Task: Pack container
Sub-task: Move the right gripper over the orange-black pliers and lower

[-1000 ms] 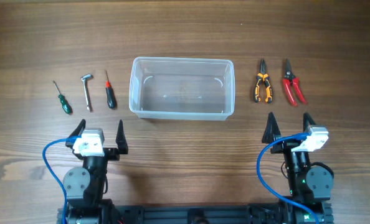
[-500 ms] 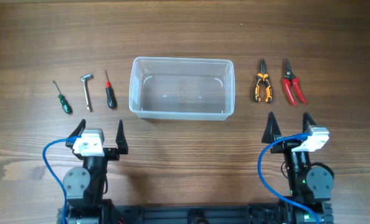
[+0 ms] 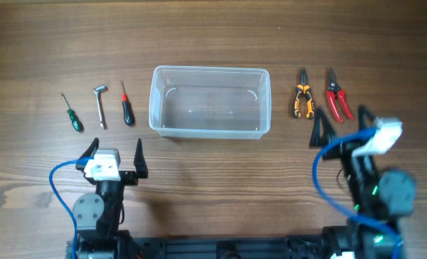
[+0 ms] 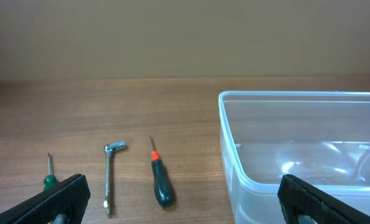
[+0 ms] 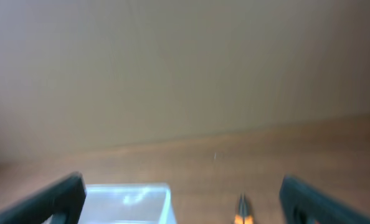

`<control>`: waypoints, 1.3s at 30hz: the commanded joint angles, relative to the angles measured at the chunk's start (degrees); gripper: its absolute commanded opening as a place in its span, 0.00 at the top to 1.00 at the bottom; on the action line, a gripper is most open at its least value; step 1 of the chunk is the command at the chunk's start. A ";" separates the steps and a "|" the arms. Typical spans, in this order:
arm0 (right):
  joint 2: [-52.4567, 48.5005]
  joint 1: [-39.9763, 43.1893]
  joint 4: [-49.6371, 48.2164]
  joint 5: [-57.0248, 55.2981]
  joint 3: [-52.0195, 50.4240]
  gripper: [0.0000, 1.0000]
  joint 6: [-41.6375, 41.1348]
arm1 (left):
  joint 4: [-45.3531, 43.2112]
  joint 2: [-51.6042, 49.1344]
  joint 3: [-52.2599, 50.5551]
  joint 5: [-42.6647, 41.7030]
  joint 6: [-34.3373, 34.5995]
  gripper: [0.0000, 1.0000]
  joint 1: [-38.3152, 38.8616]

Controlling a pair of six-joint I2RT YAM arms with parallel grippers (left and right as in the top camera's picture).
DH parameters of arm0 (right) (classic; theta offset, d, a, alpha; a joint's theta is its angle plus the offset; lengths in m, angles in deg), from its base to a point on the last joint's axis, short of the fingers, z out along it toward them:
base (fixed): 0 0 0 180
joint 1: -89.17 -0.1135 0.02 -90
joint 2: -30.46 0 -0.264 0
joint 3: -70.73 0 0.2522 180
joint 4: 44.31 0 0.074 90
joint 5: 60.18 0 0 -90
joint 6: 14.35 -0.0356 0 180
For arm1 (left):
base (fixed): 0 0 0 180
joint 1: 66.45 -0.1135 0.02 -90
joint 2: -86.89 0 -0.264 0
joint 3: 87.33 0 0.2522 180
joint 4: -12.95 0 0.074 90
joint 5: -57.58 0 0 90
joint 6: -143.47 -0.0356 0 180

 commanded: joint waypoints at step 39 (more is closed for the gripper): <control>-89.15 0.24 60.78 -13.60 64.22 0.09 17.62 | -0.17 0.48 -0.37 -0.87 -0.68 0.00 -0.48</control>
